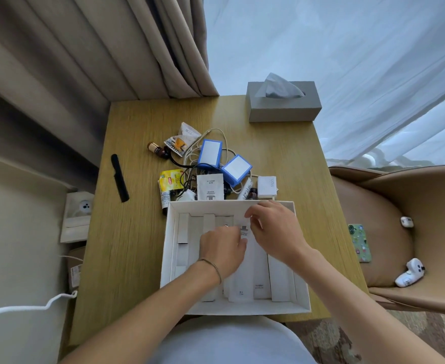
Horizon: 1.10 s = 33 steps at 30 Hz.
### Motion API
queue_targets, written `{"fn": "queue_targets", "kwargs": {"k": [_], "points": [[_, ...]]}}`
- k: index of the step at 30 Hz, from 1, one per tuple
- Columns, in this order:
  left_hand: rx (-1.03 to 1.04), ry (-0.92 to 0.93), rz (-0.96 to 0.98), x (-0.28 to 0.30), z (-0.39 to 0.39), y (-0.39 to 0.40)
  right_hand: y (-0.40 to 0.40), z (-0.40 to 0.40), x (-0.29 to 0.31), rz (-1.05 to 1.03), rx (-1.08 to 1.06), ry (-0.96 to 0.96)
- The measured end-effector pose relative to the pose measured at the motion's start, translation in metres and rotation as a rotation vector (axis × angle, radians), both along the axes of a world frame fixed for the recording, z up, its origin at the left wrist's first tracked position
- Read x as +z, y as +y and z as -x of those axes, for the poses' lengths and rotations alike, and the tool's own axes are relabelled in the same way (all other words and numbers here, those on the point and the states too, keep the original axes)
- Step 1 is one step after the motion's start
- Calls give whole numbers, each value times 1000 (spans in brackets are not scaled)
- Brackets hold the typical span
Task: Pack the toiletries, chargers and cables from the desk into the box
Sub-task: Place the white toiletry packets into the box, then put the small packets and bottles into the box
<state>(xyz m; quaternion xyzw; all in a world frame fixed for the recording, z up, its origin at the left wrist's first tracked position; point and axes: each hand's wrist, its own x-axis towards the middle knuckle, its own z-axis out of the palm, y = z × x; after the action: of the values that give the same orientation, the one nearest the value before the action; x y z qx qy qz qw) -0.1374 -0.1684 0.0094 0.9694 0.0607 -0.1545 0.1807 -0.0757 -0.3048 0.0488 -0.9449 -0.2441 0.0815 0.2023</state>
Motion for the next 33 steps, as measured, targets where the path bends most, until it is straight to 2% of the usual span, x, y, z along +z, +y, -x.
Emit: {"fn": "queue_targets", "kwargs": {"k": [4,8,14,20,29,33], "points": [[55,-248,116,42,-1,31,24,-27,16,-71,-42,-12],[122,-353,164,63,-15,64,57,-55,17,-50,-16,51],[211,-324,137,65,-31,112,109,-94,-8,200,152,196],[275,-283,133,61,-35,144,144,-112,-29,321,201,240],[298,-200,163,48,-44,163,156,-113,-46,320,214,143],[281,-183,185,45,-54,163,149,-115,-44,484,250,183]]}}
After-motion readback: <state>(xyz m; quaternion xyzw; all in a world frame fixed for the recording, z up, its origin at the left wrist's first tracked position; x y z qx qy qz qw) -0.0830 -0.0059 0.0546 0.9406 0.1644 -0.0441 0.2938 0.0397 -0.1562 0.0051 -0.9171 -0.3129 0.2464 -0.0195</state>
